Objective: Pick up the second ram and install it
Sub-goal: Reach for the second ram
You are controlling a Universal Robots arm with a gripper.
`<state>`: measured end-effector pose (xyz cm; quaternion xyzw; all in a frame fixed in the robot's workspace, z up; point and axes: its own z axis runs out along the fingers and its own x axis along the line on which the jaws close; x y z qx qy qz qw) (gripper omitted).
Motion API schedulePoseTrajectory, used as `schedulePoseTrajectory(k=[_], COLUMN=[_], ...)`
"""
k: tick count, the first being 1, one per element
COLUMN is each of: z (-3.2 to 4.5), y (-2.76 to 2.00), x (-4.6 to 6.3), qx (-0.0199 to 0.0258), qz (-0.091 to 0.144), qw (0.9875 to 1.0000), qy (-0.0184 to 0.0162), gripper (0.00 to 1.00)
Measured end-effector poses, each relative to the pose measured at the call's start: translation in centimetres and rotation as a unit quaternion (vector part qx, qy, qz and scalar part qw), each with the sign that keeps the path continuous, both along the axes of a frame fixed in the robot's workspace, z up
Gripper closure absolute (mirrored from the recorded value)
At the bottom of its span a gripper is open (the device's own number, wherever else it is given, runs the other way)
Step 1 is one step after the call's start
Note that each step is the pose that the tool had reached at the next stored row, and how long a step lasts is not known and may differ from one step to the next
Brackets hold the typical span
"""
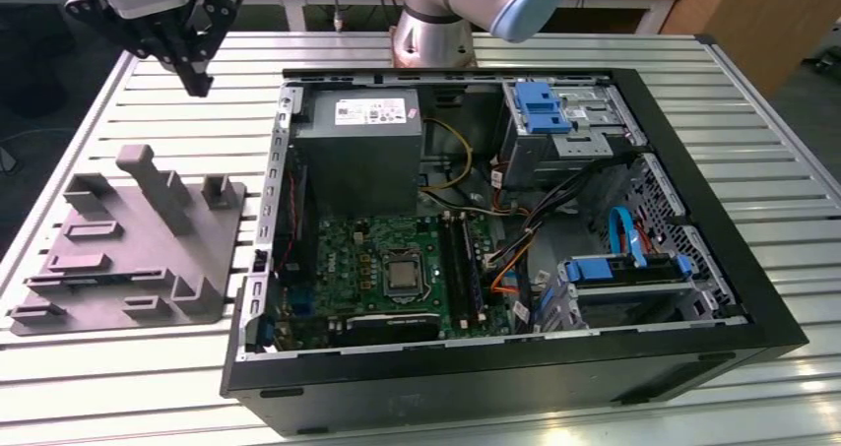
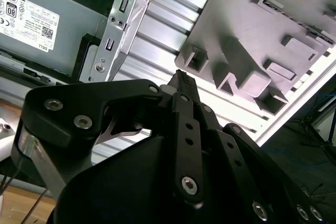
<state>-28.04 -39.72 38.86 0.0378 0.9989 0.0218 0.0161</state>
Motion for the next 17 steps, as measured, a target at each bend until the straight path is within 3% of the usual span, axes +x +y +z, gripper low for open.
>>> schedulePoseTrajectory(k=[17], z=[-0.14], y=[-0.19], x=[-1.7], qx=[-0.0001], qz=[0.000], qw=[1.0000], qy=[0.0000], gripper=[0.89])
